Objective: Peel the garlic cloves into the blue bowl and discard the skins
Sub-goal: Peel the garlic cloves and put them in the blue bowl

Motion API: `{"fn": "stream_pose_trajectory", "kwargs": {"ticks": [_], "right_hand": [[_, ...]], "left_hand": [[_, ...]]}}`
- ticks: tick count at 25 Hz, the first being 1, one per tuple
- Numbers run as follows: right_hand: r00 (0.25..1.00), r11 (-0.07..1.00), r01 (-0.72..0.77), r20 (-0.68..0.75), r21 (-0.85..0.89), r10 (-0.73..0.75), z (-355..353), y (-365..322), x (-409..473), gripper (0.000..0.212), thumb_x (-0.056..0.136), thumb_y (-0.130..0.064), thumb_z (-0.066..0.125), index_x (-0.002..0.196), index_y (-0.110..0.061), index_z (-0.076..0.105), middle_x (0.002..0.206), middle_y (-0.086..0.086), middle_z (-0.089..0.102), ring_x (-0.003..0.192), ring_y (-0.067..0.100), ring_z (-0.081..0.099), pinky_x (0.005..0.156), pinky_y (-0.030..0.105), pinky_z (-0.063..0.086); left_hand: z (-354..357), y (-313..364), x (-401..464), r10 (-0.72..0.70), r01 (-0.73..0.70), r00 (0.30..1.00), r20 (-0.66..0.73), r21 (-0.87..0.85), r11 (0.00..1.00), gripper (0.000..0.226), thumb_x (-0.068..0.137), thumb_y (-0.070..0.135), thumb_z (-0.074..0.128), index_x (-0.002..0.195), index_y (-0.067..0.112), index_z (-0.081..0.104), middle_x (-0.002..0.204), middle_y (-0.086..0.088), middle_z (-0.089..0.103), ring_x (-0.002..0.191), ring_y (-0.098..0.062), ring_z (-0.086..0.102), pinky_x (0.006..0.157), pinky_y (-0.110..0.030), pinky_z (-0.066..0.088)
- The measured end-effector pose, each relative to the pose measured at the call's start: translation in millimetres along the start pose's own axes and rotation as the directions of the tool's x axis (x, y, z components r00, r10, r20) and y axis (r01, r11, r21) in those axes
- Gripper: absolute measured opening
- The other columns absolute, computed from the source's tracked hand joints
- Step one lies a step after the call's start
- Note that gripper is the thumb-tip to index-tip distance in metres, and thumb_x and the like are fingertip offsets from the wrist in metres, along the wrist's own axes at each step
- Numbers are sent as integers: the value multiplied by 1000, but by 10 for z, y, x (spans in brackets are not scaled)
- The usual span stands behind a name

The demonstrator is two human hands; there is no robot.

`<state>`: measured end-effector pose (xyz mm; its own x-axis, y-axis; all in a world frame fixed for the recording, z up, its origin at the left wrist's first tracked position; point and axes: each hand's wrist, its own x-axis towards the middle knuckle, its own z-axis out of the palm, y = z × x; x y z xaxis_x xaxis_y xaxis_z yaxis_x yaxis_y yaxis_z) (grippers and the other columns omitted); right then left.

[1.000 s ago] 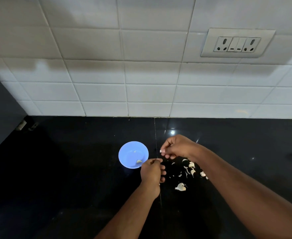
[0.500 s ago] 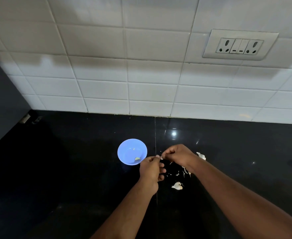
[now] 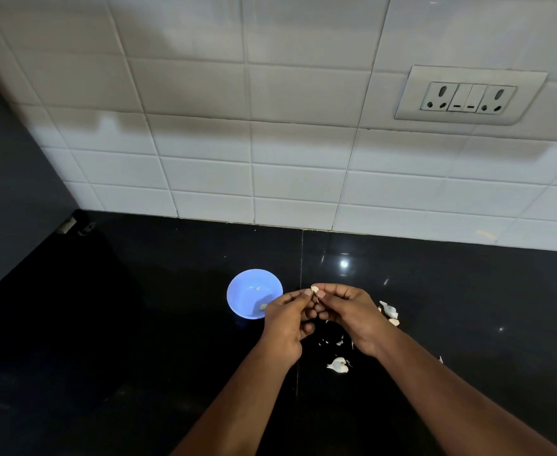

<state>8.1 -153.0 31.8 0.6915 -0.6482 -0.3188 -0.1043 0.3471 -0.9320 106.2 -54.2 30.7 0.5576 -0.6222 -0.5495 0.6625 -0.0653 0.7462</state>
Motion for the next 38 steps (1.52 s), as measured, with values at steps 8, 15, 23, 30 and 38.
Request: {"fn": "stream_pose_trajectory", "kwargs": {"ticks": [8, 15, 23, 30, 38], "right_hand": [[999, 990, -21, 37, 140, 16, -80, -33, -68, 25, 95, -8, 71, 118, 2, 74, 91, 13, 76, 82, 16, 70, 73, 23, 59], [996, 979, -29, 90, 201, 11, -146, -29, -205, 25, 94, -10, 71, 117, -2, 75, 91, 11, 74, 82, 16, 70, 75, 24, 60], [994, 948, 0, -103, 319, 34, -50, 117, -223, 14, 101, -13, 65, 113, -12, 72, 95, 1, 74, 83, 11, 68, 68, 23, 53], [982, 985, 40, -186, 169, -8, -176, 139, -280, 20, 101, -8, 65, 118, -4, 72, 93, 6, 74, 74, 12, 67, 65, 24, 54], [980, 992, 121, -152, -38, -125, -121, 165, -330, 16, 100, -11, 67, 111, -1, 73, 87, 12, 73, 75, 14, 66, 68, 27, 55]], "left_hand": [[22, 5, -58, 31, -33, 997, 74, 25, 999, 3, 95, 11, 74, 96, 12, 77, 74, -4, 70, 61, -9, 59, 44, -19, 35], [33, 79, -163, 140, -171, 982, 129, 272, 947, 9, 97, 9, 67, 92, 12, 73, 65, 1, 64, 57, -7, 55, 45, -21, 35], [52, -10, -165, 175, -207, 978, 111, 528, 824, 12, 96, 14, 60, 90, 8, 69, 64, -1, 58, 50, -9, 46, 44, -23, 34], [-46, -208, -118, 183, -212, 977, 112, 630, 747, 14, 100, 16, 65, 90, 16, 75, 72, -1, 67, 59, -11, 58, 43, -23, 43], [80, -93, -108, 123, -167, 981, 151, 328, 930, 15, 98, 20, 73, 104, 7, 76, 78, -4, 73, 62, -8, 63, 45, -22, 43]]}}
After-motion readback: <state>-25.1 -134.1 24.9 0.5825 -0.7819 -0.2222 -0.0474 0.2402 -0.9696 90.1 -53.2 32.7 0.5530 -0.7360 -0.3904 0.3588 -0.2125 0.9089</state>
